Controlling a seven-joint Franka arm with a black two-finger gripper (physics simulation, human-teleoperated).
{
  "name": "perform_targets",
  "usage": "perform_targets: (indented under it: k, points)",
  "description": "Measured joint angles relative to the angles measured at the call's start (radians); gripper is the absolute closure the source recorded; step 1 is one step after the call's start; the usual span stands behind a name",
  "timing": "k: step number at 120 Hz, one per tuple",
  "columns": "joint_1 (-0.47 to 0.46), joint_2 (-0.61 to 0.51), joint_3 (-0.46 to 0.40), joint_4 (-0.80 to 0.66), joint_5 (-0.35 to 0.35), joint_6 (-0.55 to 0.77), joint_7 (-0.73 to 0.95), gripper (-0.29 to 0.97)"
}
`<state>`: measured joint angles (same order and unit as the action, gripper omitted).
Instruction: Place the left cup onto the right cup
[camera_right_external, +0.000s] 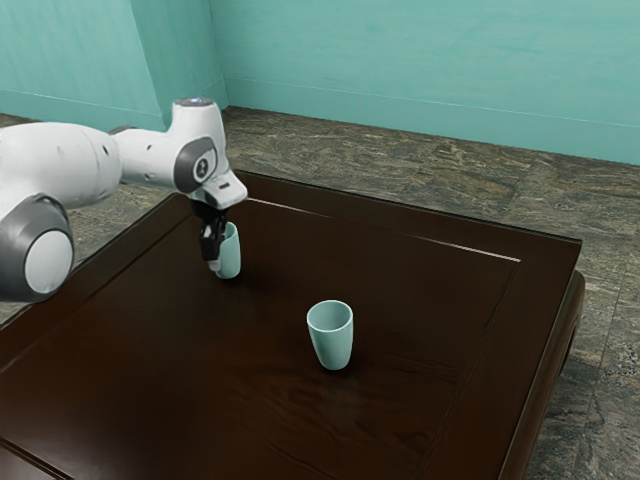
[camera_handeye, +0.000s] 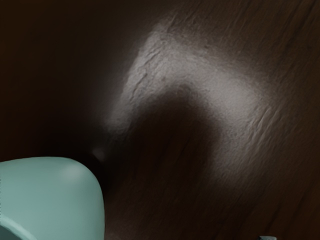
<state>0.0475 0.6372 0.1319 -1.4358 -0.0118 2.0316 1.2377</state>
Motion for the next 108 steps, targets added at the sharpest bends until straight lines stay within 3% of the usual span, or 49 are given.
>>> perform_targets:
  k: [18, 48, 108]
  points:
    - [-0.002, 0.000, 0.000, 0.010, 0.001, 0.014, 0.006, 0.51]
    - [-0.003, -0.005, 0.000, 0.016, 0.001, 0.023, 0.014, 0.69]
    - [-0.020, -0.066, 0.000, 0.007, 0.015, 0.024, 0.020, 0.78]
